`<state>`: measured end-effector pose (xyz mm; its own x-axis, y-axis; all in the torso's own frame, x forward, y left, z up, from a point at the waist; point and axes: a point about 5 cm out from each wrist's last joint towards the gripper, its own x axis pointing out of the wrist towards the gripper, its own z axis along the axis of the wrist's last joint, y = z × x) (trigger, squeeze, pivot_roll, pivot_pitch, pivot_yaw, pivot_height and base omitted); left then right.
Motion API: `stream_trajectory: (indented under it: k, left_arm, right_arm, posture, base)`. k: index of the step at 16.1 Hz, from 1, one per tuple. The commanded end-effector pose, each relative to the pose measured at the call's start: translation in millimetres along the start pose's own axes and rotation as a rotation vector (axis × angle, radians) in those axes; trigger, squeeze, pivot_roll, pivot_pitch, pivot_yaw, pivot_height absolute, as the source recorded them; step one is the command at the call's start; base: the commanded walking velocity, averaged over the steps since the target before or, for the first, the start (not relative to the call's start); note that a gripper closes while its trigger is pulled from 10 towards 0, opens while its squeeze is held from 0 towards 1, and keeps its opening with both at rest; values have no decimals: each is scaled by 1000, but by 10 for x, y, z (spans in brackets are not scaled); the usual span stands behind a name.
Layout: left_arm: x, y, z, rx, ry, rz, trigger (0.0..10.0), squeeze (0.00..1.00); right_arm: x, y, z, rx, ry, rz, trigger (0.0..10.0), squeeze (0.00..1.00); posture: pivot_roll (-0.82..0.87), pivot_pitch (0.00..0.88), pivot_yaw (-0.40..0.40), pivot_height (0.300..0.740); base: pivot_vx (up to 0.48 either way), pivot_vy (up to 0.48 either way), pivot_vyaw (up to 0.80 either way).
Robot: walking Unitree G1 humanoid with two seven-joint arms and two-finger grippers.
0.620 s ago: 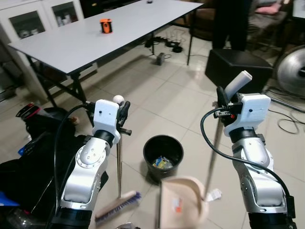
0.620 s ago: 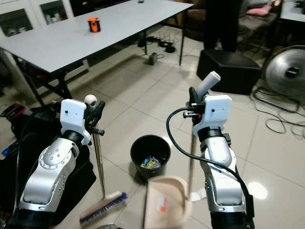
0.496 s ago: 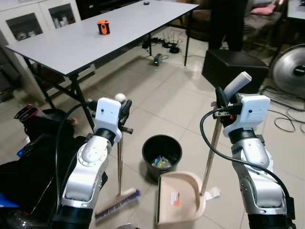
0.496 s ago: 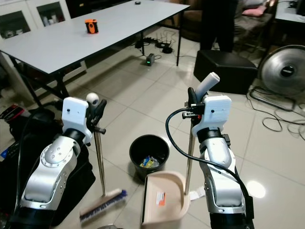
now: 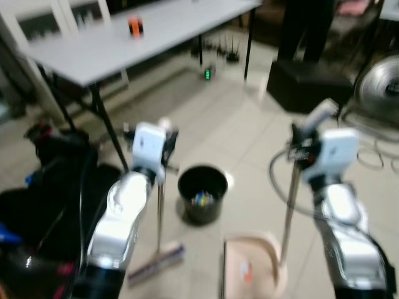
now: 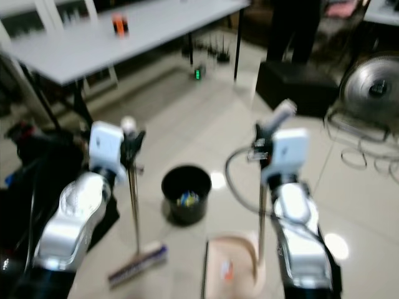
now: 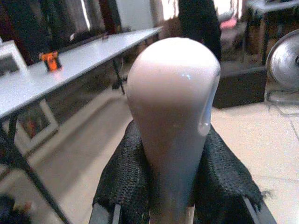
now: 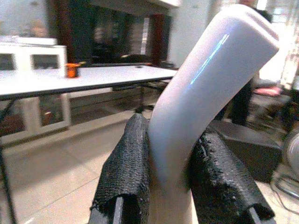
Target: Sweep floor
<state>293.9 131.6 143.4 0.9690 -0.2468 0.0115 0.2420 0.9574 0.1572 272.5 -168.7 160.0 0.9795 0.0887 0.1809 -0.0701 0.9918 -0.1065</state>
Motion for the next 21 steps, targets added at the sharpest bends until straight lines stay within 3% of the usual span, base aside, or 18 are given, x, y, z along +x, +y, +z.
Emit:
stream_trajectory:
  k: [1, 7, 10, 16, 21]
  left_arm:
    - [22, 17, 103, 27, -46, -2, 10000, 0]
    - [31, 21, 102, 24, -49, 0, 10000, 0]
    - [58, 49, 88, -36, -20, 28, 10000, 0]
    - [69, 82, 112, -34, -43, 49, 10000, 0]
    - [85, 150, 217, -1, -125, 92, 10000, 0]
  right_arm:
    - [16, -10, 102, -10, -41, 12, 10000, 0]
    - [21, -49, 95, -28, -33, 13, 10000, 0]
    - [12, -53, 86, -32, -26, 14, 10000, 0]
    - [10, -78, 67, -23, -6, -14, 10000, 0]
    - [19, -114, 79, -8, -16, -49, 10000, 0]
  posture:
    - [-29, 0, 67, 740]
    - [-34, 0, 67, 740]
    - [-34, 0, 65, 740]
    - [-39, 0, 67, 740]
    - [-40, 0, 67, 740]
  base:
    - [0, -379, 0]
    - [0, -378, 0]
    - [0, 160, 0]
    - [0, 80, 0]
    - [184, 0, -720]
